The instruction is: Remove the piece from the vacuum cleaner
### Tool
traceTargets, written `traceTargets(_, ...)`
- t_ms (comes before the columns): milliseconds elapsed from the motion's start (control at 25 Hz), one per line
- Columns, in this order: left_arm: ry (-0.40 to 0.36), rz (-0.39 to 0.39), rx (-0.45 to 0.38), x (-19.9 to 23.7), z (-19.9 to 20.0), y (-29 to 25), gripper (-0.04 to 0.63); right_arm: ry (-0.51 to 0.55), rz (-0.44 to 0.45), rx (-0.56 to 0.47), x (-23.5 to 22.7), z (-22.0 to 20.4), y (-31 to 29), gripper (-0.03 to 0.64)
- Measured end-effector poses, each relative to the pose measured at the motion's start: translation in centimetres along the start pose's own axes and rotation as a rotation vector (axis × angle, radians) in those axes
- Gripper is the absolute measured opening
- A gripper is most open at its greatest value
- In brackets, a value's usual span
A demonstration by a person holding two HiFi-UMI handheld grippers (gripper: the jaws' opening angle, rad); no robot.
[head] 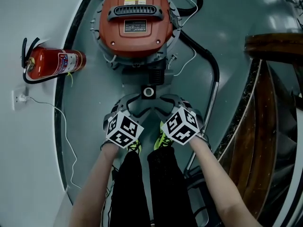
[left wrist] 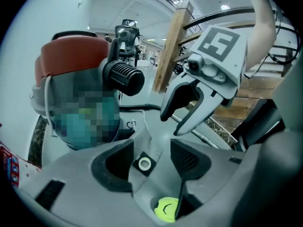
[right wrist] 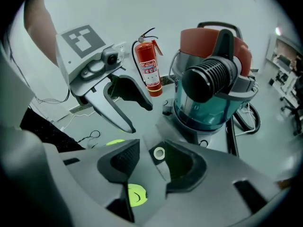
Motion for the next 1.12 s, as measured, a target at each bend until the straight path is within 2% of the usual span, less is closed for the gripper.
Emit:
traceTargets(120,0.012,-0.020,0.018,0.0,0.0,0.7,0.248,-0.085,0.005,-0.041,0.0,0.2,0.8,0.175)
traceTargets(320,0.058,-0.078,0.055,-1.1,0.1,2.5,0.159,-0.110,0.009,-0.029,1.1,0.8,2.3,0.162)
traceTargets(400,0.106,-0.084,0.047,-1.3,0.4,3.5,0.110,-0.130,0.016,-0.032,1.6,1.4,3.0,0.149)
traceTargets(480,0.146,-0.081,0.030,-1.4,0.7,4.8,0.089,-0.147,0.024,-0.038,2.1,2.1,3.8,0.139)
traceTargets(600,0.166,-0.089,-0.003,-1.5,1.5,6.5,0.027,-0.150,0.028,-0.049,2.7,3.2,5.0,0.106)
traceTargets(720,0.231,-0.157,-0.032,-2.2,2.0,8.0,0.021,-0.180,0.042,-0.060,3.3,3.7,6.4,0.077)
traceTargets(840,0.274,-0.181,-0.033,-3.1,2.6,10.1,0.012,-0.226,0.058,-0.068,4.6,3.9,8.4,0.052)
traceTargets(1120,0.260,-0.225,0.002,-3.9,5.3,14.6,0.011,-0.278,0.065,-0.085,6.6,5.5,13.8,0.038)
Point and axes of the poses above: the fingertips, and each gripper's own axes: y backward along the fingers, x to its left, z out of its top, the point moved 5 cm from there along y, backward along the fingers, and after that the axes turned 5 degrees about z, right-handed, at the moved point
